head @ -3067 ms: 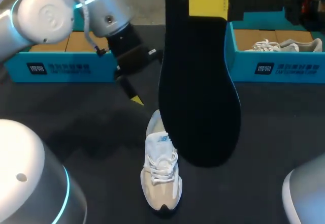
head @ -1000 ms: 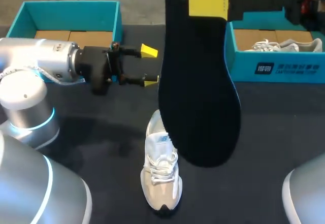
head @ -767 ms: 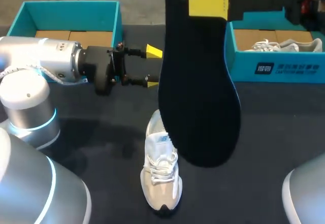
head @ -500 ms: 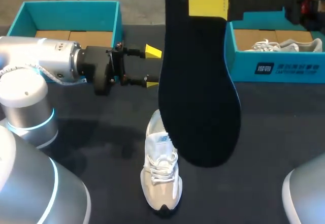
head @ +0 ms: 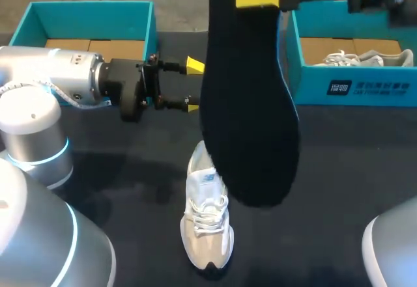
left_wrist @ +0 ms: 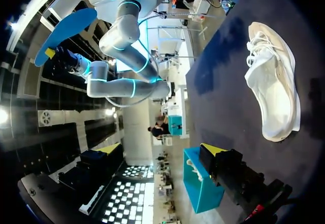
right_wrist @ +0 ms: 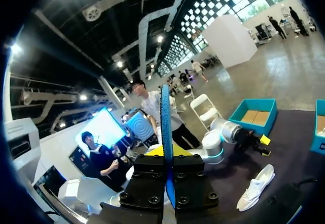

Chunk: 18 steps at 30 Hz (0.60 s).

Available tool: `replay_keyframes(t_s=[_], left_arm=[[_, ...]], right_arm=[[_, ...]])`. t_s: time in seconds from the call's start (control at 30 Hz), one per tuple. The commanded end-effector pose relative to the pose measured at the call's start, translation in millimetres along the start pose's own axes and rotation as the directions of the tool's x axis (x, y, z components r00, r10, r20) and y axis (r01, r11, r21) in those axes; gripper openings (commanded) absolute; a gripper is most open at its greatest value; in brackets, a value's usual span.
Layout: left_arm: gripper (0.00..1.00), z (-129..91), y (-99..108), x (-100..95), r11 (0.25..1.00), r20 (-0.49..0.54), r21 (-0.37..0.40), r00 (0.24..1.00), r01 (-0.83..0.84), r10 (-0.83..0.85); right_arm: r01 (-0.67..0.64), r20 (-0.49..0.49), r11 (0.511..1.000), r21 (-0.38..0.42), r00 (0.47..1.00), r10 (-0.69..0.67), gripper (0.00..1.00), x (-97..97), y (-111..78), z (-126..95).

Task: Take the shoe out of the shoebox, open the shoe tongue, remove and reinsert the insole, then place the shoe into the shoebox

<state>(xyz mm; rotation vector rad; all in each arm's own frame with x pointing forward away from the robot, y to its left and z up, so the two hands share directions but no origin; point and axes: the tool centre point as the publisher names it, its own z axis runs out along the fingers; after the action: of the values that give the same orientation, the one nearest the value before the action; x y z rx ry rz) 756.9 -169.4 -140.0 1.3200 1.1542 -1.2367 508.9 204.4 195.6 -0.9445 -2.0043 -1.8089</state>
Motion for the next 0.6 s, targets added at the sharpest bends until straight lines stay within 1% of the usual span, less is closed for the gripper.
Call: replay_keyframes(t_s=[0.03, 0.1, 0.13, 0.17, 0.2, 0.3, 0.33, 0.37, 0.47, 0.53, 0.6], left_arm=[[1.0, 1.4, -0.7, 0.7, 1.0, 0.001, -0.004, 1.0, -0.002, 0.002], [1.0, 1.4, -0.7, 0.7, 1.0, 0.001, -0.004, 1.0, -0.002, 0.002], [1.0, 1.4, -0.7, 0.7, 1.0, 0.001, -0.004, 1.0, -0.002, 0.002], [1.0, 1.4, -0.7, 0.7, 1.0, 0.001, -0.004, 1.0, -0.002, 0.002], [1.0, 1.4, -0.7, 0.7, 1.0, 0.001, -0.004, 1.0, -0.002, 0.002], [1.0, 1.4, -0.7, 0.7, 1.0, 0.001, -0.004, 1.0, -0.002, 0.002], [1.0, 1.4, -0.7, 0.7, 1.0, 0.001, -0.004, 1.0, -0.002, 0.002], [1.0, 1.4, -0.7, 0.7, 1.0, 0.001, -0.004, 1.0, -0.002, 0.002], [1.0, 1.4, -0.7, 0.7, 1.0, 0.001, -0.004, 1.0, -0.002, 0.002], [1.0, 1.4, -0.7, 0.7, 1.0, 0.001, -0.004, 1.0, -0.002, 0.002], [1.0, 1.4, -0.7, 0.7, 1.0, 0.001, -0.004, 1.0, -0.002, 0.002]], right_arm=[[-0.005, -0.121, 1.0, 0.019, 0.993, 0.007, 0.0, -56.1, 8.5, 9.8], [-0.015, -0.109, 0.999, 0.046, 0.994, 0.02, 0.0, -68.8, 10.2, 12.5], [-0.015, -0.109, 0.999, 0.046, 0.994, 0.02, 0.0, -68.8, 10.2, 12.5], [-0.025, -0.12, 0.999, 0.048, 0.992, 0.03, 0.0, -80.0, 11.6, 13.6], [-0.03, -0.12, 0.998, 0.061, 0.992, 0.037, 0.0, -85.6, 11.6, 14.0], [-0.057, -0.141, 0.996, 0.072, 0.988, 0.066, 0.0, -101.9, 11.5, 12.2], [-0.057, -0.141, 0.996, 0.072, 0.988, 0.066, 0.0, -101.9, 11.5, 12.2], [-0.081, -0.141, 0.993, 0.085, 0.986, 0.093, 0.0, -112.5, 10.8, 10.2], [-0.108, -0.133, 0.99, 0.096, 0.984, 0.12, 0.0, -126.5, 9.5, 7.5], [-0.116, -0.152, 0.988, 0.102, 0.98, 0.131, 0.0, -135.0, 6.8, 6.9], [-0.116, -0.152, 0.988, 0.102, 0.98, 0.131, 0.0, -135.0, 6.8, 6.9]])
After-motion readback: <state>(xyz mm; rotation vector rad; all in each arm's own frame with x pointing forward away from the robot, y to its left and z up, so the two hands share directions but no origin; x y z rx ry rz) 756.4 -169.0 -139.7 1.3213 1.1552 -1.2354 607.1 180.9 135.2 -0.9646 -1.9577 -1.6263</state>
